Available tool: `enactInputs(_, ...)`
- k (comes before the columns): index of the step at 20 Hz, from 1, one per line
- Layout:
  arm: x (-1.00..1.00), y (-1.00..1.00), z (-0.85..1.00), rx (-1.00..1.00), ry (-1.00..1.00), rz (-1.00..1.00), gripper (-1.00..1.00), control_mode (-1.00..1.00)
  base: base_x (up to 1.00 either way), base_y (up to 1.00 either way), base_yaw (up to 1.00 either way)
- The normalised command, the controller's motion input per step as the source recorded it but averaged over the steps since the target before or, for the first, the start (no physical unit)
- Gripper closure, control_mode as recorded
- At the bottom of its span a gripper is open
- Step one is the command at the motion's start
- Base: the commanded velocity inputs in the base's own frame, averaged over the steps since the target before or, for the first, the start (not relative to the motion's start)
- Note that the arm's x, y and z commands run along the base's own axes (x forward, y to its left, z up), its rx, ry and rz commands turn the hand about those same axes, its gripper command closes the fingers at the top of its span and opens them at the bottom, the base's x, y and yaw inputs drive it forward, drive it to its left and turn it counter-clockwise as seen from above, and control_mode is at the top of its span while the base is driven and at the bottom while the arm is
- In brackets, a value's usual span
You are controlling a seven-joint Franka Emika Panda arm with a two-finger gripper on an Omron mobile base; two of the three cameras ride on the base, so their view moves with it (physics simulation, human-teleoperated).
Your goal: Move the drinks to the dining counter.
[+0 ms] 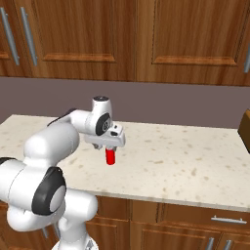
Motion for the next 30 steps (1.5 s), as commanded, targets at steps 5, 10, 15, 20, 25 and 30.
enactInputs(5,0.13,0.00,-0.13,0.00,0.00,0.00,-1.00,-1.00,0.00,0.00,0.00)
enactInputs(10,0.10,0.00,-0.11,0.00,0.00,0.00,-1.00,-1.00,0.00,0.00,0.00)
enactInputs(15,0.12,0.00,-0.10,0.00,0.00,0.00,-1.00,-1.00,0.00,0.00,0.00)
enactInputs(20,0.16,0.00,-0.05,0.00,0.00,0.00,-1.00,-1.00,0.00,0.00,0.00)
enactInputs(25,0.15,0.00,-0.03,0.00,0.00,0.00,-1.00,-1.00,0.00,0.00,0.00)
enactInputs(30,0.05,-0.01,-0.03,0.00,0.00,0.00,-1.00,-1.00,0.00,0.00,0.00)
